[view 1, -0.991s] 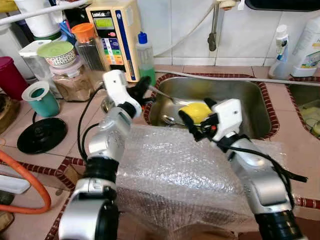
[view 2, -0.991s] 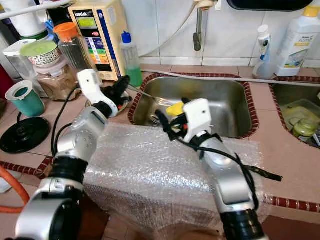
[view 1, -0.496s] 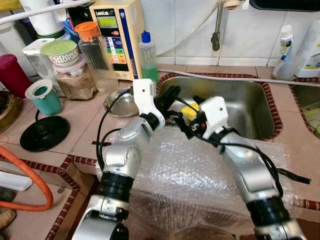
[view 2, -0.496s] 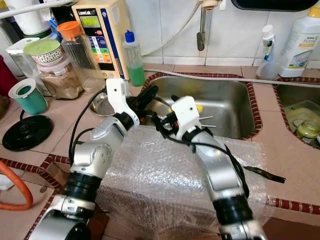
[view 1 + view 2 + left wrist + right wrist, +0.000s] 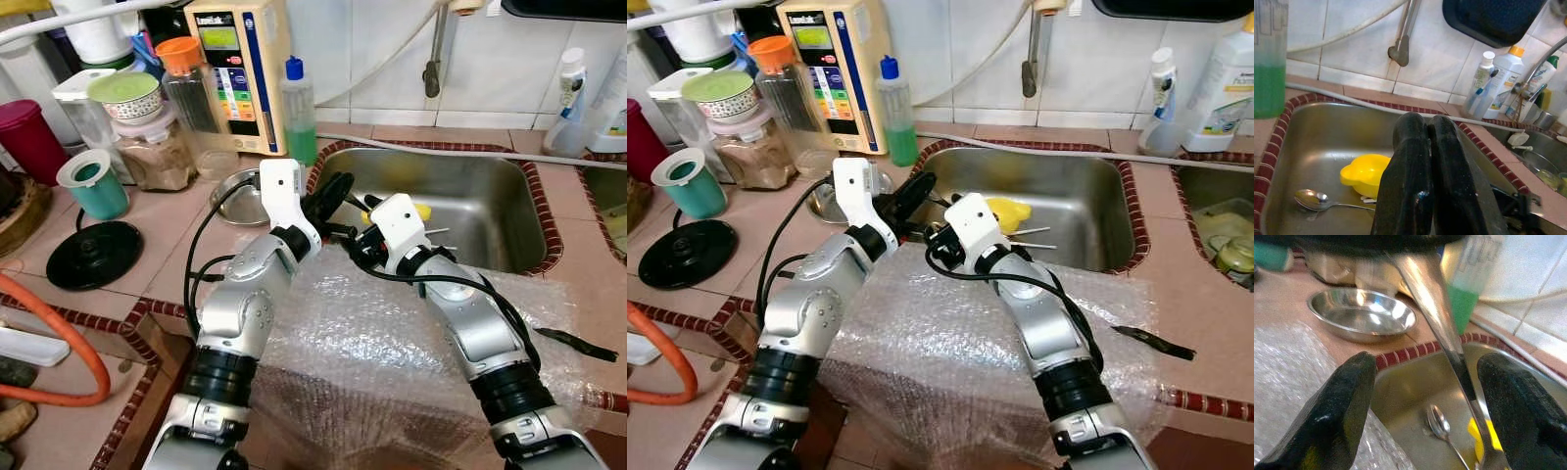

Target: Kitchen organization

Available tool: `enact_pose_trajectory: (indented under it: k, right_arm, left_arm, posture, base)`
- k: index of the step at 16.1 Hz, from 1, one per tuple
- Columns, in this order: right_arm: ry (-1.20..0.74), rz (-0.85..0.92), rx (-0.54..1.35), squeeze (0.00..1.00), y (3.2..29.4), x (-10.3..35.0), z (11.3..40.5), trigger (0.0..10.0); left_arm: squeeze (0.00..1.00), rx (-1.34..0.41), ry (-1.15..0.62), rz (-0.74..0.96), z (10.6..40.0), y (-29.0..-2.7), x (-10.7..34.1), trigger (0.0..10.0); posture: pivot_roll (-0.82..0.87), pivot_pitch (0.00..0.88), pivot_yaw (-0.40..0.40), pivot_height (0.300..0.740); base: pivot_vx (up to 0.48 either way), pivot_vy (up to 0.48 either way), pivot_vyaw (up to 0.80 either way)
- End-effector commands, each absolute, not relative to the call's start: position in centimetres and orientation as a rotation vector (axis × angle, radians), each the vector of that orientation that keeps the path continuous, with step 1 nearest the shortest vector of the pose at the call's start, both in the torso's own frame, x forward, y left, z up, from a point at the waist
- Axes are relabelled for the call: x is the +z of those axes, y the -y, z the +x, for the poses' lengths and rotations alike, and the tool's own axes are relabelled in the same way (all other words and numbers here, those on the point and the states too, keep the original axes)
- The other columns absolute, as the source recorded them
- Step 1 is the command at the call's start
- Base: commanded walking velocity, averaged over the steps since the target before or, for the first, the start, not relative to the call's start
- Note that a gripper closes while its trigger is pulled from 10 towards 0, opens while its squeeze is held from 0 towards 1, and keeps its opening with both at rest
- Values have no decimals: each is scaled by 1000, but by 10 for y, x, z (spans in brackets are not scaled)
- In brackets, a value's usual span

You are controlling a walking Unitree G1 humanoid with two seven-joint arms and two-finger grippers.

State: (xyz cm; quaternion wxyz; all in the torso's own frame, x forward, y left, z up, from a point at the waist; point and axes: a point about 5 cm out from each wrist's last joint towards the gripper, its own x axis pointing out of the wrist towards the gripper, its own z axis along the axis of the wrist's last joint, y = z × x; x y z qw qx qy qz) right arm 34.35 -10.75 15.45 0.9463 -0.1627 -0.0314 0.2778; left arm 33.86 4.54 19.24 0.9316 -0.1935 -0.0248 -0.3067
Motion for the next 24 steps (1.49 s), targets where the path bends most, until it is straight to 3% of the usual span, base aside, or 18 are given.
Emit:
enact_pose_trajectory:
  k: [1,21,22,23,24]
  right_arm:
    - [85,-333,545,0,110,161,347,0]
    - [23,-336,421,0,142,157,365,0]
    - [25,-337,419,0,143,158,366,0]
    - [35,-350,424,0,142,161,368,0]
    - [38,-351,423,0,143,163,369,0]
  left_arm:
    - [0,-627,53,-373,337,-48,193,0]
    - [0,-609,46,-349,333,-49,186,0]
    - [0,-586,42,-326,335,-50,184,1686]
    - [0,-579,41,-332,335,-50,184,8706]
    - [208,-580,38,-332,335,-50,183,10000]
  posture:
    - [-34,0,105,740]
    - [-42,0,90,740]
    - [-43,0,90,740]
    - [-44,0,90,740]
    - [-45,0,89,740]
  base:
    - [0,0,0]
    - [0,0,0]
    - [0,0,0]
    - [0,0,0]
    - [0,0,0]
